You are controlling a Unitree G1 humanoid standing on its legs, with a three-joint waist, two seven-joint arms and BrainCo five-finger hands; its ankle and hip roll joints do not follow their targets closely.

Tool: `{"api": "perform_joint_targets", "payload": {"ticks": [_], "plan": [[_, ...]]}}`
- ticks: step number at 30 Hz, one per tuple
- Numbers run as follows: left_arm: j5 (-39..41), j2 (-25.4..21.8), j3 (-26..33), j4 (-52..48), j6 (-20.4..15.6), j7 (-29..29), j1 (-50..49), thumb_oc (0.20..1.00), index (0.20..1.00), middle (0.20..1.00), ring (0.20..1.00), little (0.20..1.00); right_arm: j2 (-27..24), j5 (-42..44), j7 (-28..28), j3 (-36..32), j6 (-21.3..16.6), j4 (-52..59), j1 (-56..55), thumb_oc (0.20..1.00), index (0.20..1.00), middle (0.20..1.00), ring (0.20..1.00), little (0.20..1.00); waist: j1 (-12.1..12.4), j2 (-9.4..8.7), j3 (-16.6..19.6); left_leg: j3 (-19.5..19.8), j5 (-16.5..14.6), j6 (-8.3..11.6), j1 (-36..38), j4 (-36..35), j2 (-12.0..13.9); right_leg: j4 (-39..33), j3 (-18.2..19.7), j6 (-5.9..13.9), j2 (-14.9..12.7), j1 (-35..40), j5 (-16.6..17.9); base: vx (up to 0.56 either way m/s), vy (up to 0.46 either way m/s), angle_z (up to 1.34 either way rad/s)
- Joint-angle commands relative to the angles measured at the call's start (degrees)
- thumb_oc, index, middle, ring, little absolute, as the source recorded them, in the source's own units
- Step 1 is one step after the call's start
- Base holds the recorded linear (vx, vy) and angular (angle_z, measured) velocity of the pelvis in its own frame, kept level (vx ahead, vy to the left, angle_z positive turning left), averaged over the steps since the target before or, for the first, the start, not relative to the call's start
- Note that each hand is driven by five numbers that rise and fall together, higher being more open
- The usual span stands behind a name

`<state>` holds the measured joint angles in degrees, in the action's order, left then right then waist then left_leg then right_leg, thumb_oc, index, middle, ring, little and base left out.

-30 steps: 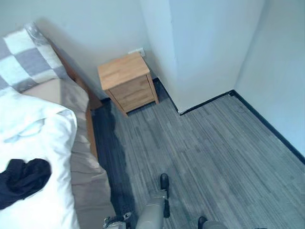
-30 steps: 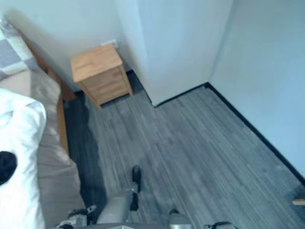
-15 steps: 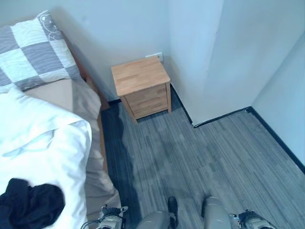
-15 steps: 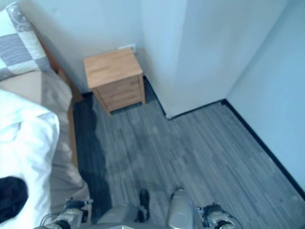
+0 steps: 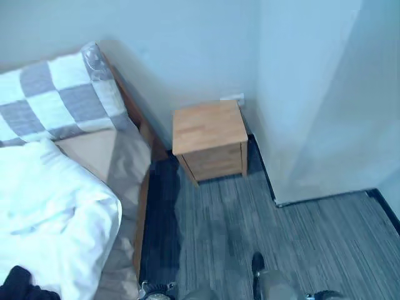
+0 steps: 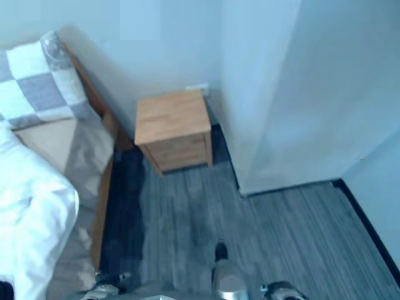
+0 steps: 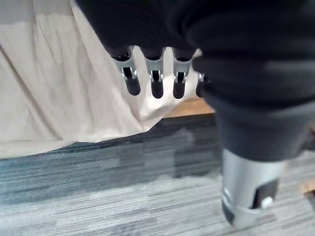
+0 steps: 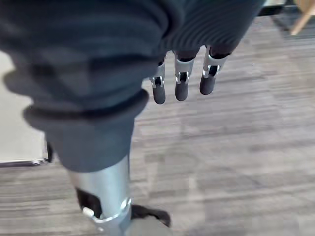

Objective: Tidy up the quilt and then pick up the clothes from the bed and put them into the laundry hamper.

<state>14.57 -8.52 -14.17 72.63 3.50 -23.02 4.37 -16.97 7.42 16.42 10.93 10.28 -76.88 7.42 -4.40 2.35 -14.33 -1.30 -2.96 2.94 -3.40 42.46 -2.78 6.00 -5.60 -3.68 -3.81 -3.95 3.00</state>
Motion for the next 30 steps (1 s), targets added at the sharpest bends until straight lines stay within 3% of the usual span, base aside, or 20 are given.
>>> {"api": "perform_joint_targets", "payload": {"ticks": [1,3,5,8,12,15,16,17,18,19,21,22,23,25,26,30], "plan": [[0.63,-2.02,-2.21,-3.95,-1.49,-0.42,1.50,1.000,1.000,1.000,1.000,1.000,-4.00,3.12,0.03,-2.35,-3.69,-0.48,0.72,1.000,1.000,1.000,1.000,1.000,0.75,-0.05,-3.53,-0.25,4.52,-0.53,-7.29,-12.91,6.46,-0.82,0.95,7.07,-2.15,4.21,-3.19,0.37,0.095,0.03],[3.13,-2.94,-1.59,-3.75,-0.96,0.94,1.03,1.000,1.000,1.000,1.000,1.000,-4.37,2.97,0.38,-2.01,-4.62,1.32,1.61,1.000,1.000,1.000,1.000,1.000,2.43,0.66,-3.93,0.71,6.58,-0.42,-7.56,-25.68,4.33,-2.26,1.75,7.89,-1.25,6.68,-4.17,0.31,0.109,-0.04],[6.04,-2.66,-1.12,-3.45,-0.18,-0.39,1.05,1.000,1.000,1.000,1.000,1.000,-4.45,3.85,0.76,-1.43,-5.07,2.37,1.85,1.000,1.000,1.000,1.000,1.000,3.35,0.84,-3.98,0.94,7.24,-0.11,-8.09,-30.87,4.09,-2.70,1.39,8.07,-0.83,8.14,-5.04,0.20,0.050,-0.32],[-0.40,-3.60,0.71,-2.65,-1.93,1.78,0.52,1.000,1.000,1.000,1.000,1.000,-3.75,6.76,0.31,-1.07,-3.46,4.47,2.58,1.000,1.000,1.000,1.000,1.000,4.69,0.19,-2.92,2.43,5.96,-0.47,-7.04,-34.48,4.25,-2.69,0.62,8.68,-1.57,9.44,-6.73,0.22,0.116,-0.30],[-1.82,-3.29,-0.76,-2.88,-3.27,0.87,1.75,1.000,1.000,1.000,1.000,1.000,-1.95,9.47,-0.90,-0.41,-0.31,4.21,2.01,1.000,1.000,1.000,1.000,1.000,5.00,0.60,-1.51,1.15,4.40,-1.01,-5.88,-33.96,4.89,3.23,-1.19,8.94,-3.09,8.91,-10.17,0.13,0.191,-0.05],[-3.19,-3.03,-2.43,-2.85,-3.50,-0.39,3.34,1.000,1.000,1.000,1.000,1.000,-0.15,9.80,-0.63,-1.09,2.25,2.34,1.39,1.000,1.000,1.000,1.000,1.000,5.76,1.63,-0.49,1.84,3.94,-2.61,-4.92,-35.29,3.50,12.07,-1.41,9.91,-5.79,7.97,-13.65,0.23,0.322,0.09],[-0.87,-2.75,-3.36,-2.56,-1.86,-0.88,4.30,1.000,1.000,1.000,1.000,1.000,0.42,8.56,-0.99,-1.40,2.35,1.51,0.39,1.000,1.000,1.000,1.000,1.000,4.95,2.38,-0.23,2.83,3.22,-4.42,-3.29,-36.05,1.83,24.43,1.00,10.44,-6.59,3.44,-10.76,0.38,0.426,0.17],[0.58,-2.55,-3.53,-1.85,-0.02,-1.26,4.94,1.000,1.000,1.000,1.000,1.000,0.67,6.81,-1.83,-1.22,2.01,1.12,-0.23,1.000,1.000,1.000,1.000,1.000,3.98,3.31,-0.29,3.92,2.65,-5.37,-2.01,-36.19,1.38,32.92,3.42,9.60,-6.13,-1.34,-7.51,0.30,0.309,0.28],[0.68,-2.56,-3.53,-1.79,0.16,-1.29,5.00,1.000,1.000,1.000,1.000,1.000,0.71,6.66,-1.91,-1.16,1.99,1.10,-0.25,1.000,1.000,1.000,1.000,1.000,3.97,3.23,-0.27,3.94,2.58,-5.44,-2.00,-36.13,1.21,33.62,3.75,9.56,-6.20,-1.95,-7.42,0.23,0.120,0.42],[1.41,-2.62,-3.55,-1.31,1.67,-1.50,5.38,1.000,1.000,1.000,1.000,1.000,1.12,4.91,-2.71,-0.45,1.66,1.06,-0.27,1.000,1.000,1.000,1.000,1.000,3.40,3.41,-0.36,5.22,2.35,-5.69,-1.16,-36.21,0.77,33.37,5.28,8.88,-5.28,-4.50,-6.34,0.20,-0.043,0.51],[3.49,-2.93,-3.94,-0.91,3.90,-1.71,5.88,1.000,1.000,1.000,1.000,1.000,1.87,3.12,-3.51,1.38,0.67,1.35,0.11,1.000,1.000,1.000,1.000,1.000,2.75,3.02,-0.29,7.95,2.22,-5.60,-0.12,-36.76,0.00,24.76,6.81,8.70,-2.69,-5.67,-5.98,0.22,-0.154,0.44],[3.73,-3.33,-4.37,-0.71,4.61,-1.38,6.36,1.000,1.000,1.000,1.000,1.000,2.51,3.07,-3.46,2.97,0.41,1.98,0.85,1.000,1.000,1.000,1.000,1.000,1.82,2.01,-0.96,11.08,1.86,-5.90,0.97,-37.75,-1.22,17.14,8.80,9.13,-0.20,-4.85,-5.78,0.17,-0.258,0.81],[3.59,-3.39,-4.55,-0.55,4.93,-1.45,6.83,1.000,1.000,1.000,1.000,1.000,2.74,3.11,-3.29,4.38,0.23,2.61,1.38,1.000,1.000,1.000,1.000,1.000,1.12,0.97,-0.95,13.60,1.41,-6.37,1.30,-38.85,-2.59,10.58,12.07,9.77,1.69,-5.63,-3.35,0.19,-0.257,1.17],[3.11,-3.45,-4.76,-0.66,5.77,-1.90,6.86,1.000,1.000,1.000,1.000,1.000,2.93,2.66,-2.68,7.44,0.28,3.96,1.78,1.000,1.000,1.000,1.000,1.000,-0.41,-0.53,-1.51,17.51,-0.09,-7.34,2.33,-39.35,-4.58,5.08,18.02,10.51,4.60,-8.07,0.39,0.24,-0.262,1.50],[4.31,-3.54,-4.56,-1.09,6.03,-3.20,6.68,1.000,1.000,1.000,1.000,1.000,2.70,-0.14,-3.49,8.93,0.04,4.77,2.67,1.000,1.000,1.000,1.000,1.000,-0.32,-0.94,-1.97,18.89,0.17,-7.33,1.66,-39.37,-4.36,4.62,19.96,10.27,5.88,-7.74,-0.29,0.20,-0.336,1.69],[7.33,-3.66,-3.68,-1.96,5.02,-4.96,5.85,1.000,1.000,1.000,1.000,1.000,1.93,-1.43,-5.21,11.24,0.29,5.21,4.62,1.000,1.000,1.000,1.000,1.000,1.65,-1.81,-2.79,17.82,0.86,-6.12,-1.20,-37.92,-2.61,2.75,17.65,9.96,4.84,-5.46,-2.05,0.09,-0.220,1.46]]}}
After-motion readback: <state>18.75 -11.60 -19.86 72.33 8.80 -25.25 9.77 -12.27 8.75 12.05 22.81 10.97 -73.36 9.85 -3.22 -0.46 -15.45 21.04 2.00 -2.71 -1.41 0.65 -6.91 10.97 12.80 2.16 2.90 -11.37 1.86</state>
